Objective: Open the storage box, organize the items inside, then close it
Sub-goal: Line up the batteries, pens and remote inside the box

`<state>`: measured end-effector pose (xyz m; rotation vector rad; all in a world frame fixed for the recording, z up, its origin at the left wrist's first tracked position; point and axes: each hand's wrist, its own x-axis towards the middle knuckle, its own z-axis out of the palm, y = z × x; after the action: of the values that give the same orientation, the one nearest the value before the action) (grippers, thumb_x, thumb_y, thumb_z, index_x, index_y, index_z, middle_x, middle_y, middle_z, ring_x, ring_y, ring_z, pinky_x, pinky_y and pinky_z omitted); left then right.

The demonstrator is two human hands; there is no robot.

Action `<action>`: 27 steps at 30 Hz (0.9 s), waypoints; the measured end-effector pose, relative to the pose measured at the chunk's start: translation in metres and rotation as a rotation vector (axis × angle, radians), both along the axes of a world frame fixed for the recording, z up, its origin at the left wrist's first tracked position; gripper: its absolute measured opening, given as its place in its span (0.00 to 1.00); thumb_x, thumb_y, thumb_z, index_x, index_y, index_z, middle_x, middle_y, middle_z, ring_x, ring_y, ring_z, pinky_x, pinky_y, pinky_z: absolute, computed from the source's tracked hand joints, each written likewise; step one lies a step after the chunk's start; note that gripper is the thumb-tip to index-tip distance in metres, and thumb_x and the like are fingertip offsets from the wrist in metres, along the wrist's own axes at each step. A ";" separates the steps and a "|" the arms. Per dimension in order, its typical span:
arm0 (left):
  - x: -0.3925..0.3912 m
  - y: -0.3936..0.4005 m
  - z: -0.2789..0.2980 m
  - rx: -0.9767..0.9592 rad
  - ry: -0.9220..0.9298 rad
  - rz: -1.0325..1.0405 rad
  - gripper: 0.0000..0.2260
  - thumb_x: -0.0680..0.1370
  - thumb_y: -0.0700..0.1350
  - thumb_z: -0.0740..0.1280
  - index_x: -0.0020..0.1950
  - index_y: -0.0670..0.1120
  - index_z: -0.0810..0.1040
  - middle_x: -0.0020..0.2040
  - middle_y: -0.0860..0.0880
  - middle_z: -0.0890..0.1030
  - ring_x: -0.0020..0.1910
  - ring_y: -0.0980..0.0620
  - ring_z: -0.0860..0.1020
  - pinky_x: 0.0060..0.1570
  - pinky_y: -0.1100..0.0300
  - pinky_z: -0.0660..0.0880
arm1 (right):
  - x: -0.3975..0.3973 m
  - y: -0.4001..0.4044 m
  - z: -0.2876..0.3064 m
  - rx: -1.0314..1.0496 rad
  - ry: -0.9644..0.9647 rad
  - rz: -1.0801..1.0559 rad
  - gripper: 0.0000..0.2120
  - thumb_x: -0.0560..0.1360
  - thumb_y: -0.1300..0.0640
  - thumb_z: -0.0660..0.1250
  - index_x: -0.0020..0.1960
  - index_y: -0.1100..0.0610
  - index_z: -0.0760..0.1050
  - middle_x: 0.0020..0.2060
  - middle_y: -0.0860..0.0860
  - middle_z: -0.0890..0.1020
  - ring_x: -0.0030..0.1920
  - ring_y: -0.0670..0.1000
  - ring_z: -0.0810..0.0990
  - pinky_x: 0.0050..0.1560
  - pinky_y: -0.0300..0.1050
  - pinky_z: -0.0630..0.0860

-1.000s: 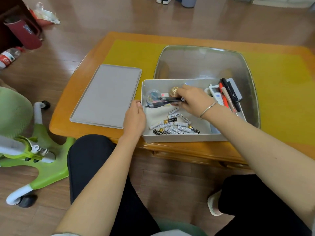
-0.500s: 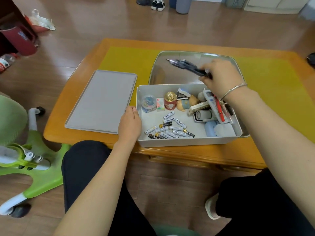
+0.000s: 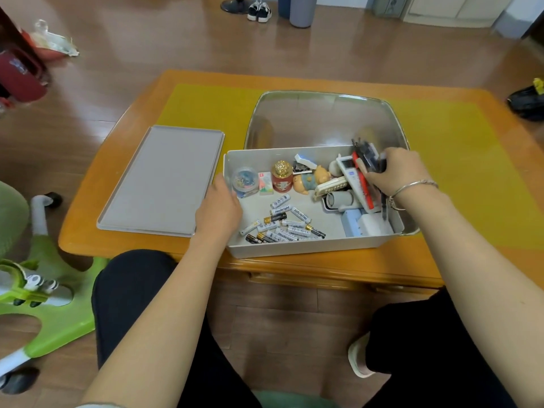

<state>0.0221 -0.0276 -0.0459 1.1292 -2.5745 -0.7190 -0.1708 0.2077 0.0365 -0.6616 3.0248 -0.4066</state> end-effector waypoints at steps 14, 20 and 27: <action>0.003 -0.001 -0.004 0.069 0.001 0.033 0.12 0.81 0.44 0.59 0.64 0.43 0.66 0.59 0.41 0.76 0.50 0.44 0.76 0.41 0.53 0.69 | 0.005 0.011 -0.018 -0.090 0.117 -0.045 0.16 0.69 0.51 0.73 0.47 0.63 0.78 0.42 0.60 0.81 0.44 0.59 0.78 0.40 0.44 0.71; 0.004 0.000 -0.003 0.069 -0.004 0.030 0.11 0.81 0.44 0.59 0.63 0.43 0.66 0.57 0.42 0.77 0.44 0.49 0.71 0.38 0.54 0.68 | 0.001 0.011 -0.014 -0.099 0.141 -0.055 0.16 0.72 0.50 0.71 0.37 0.64 0.77 0.35 0.59 0.80 0.38 0.59 0.76 0.37 0.43 0.66; 0.004 0.000 -0.001 0.077 -0.006 0.039 0.11 0.81 0.41 0.57 0.62 0.43 0.66 0.54 0.41 0.77 0.43 0.47 0.72 0.35 0.55 0.66 | -0.011 0.004 -0.010 -0.176 0.151 -0.040 0.15 0.73 0.48 0.70 0.41 0.60 0.75 0.42 0.62 0.79 0.40 0.55 0.71 0.40 0.44 0.65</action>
<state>0.0266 -0.0271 -0.0466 1.2030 -2.5421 -0.8131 -0.1820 0.2113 0.0264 -0.6707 3.1747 -0.6601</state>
